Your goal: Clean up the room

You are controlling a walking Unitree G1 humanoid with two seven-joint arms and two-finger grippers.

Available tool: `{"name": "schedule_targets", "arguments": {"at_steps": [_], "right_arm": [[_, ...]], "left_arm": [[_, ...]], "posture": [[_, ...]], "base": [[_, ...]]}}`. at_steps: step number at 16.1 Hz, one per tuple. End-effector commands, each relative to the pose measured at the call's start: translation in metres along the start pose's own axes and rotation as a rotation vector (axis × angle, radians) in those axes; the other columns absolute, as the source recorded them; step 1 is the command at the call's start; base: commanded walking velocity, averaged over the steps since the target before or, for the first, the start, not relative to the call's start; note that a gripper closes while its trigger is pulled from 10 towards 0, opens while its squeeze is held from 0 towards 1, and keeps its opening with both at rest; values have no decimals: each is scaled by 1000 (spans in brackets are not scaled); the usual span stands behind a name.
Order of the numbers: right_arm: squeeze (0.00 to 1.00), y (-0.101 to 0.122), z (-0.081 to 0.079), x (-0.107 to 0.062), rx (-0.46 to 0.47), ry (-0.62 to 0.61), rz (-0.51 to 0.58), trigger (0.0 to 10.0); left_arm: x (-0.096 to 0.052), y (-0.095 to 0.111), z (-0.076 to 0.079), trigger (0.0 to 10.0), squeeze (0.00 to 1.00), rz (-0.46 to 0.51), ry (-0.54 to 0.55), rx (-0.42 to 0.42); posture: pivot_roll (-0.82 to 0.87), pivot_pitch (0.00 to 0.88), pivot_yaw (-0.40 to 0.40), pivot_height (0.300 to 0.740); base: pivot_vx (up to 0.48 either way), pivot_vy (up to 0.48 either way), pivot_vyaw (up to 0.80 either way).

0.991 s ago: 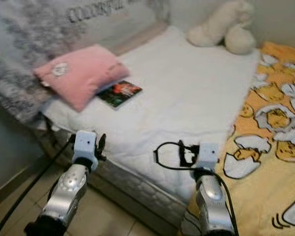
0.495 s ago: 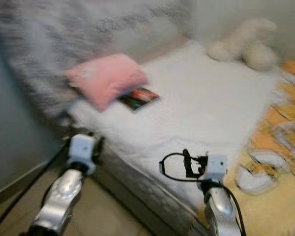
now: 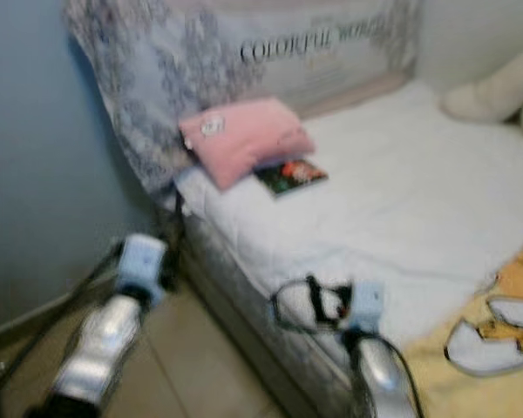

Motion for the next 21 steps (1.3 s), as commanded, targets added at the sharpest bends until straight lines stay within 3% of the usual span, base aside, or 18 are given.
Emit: {"name": "schedule_targets", "arguments": {"at_steps": [1, 4, 8, 9, 12, 14, 17, 21], "right_arm": [[0, 3, -3, 2, 15, -23, 4, 10000], [0, 12, 6, 4, -15, -53, 29, 10000], [0, 16, 11, 7, -12, -52, 38, 10000], [0, 18, 13, 8, -14, -58, 44, 10000], [0, 17, 13, 5, -23, -50, 45, 10000], [0, 11, 12, 5, -29, -34, 25, 10000], [0, 13, 8, 9, -39, -12, 29, 10000], [0, 14, 15, 13, -42, -24, 25, 10000]], "left_arm": [[8, 17, -2, 10000, 0, 48, -21, -31], [20, 29, -3, 10000, 0, 65, 36, -149], [15, 16, 7, 10000, 0, 35, -11, -21], [12, 8, 5, 10000, 0, -5, -26, -59], [5, 8, 0, 10000, 0, 4, -10, -89], [11, 17, 7, 10000, 0, 30, -41, -44], [16, 20, -9, 10000, 0, 26, 67, -144], [16, 16, -11, 10000, 0, 9, 98, -123]], "posture": [[99, 0, 68, 740], [88, 0, 57, 740], [99, 0, 55, 740], [101, 0, 59, 740], [105, 0, 56, 740], [109, 0, 51, 740], [108, 0, 48, 740], [110, 0, 45, 740]], "base": [[0, 0, 0], [357, 315, 163], [141, 194, 467], [0, 0, 463], [0, 0, 465], [0, 0, 466], [432, 0, 465], [480, 0, 463]]}}
Point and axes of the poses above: a point about 5 cm out from each wrist's last joint towards the gripper, its own x axis pointing out of the wrist towards the gripper, its own y axis along the axis of the wrist's last joint, z = x × y, the point moved 4 cm from there along x, pointing out of the wrist towards the gripper, and after that the axes turned 10 degrees about -x, right-handed, at the moved point
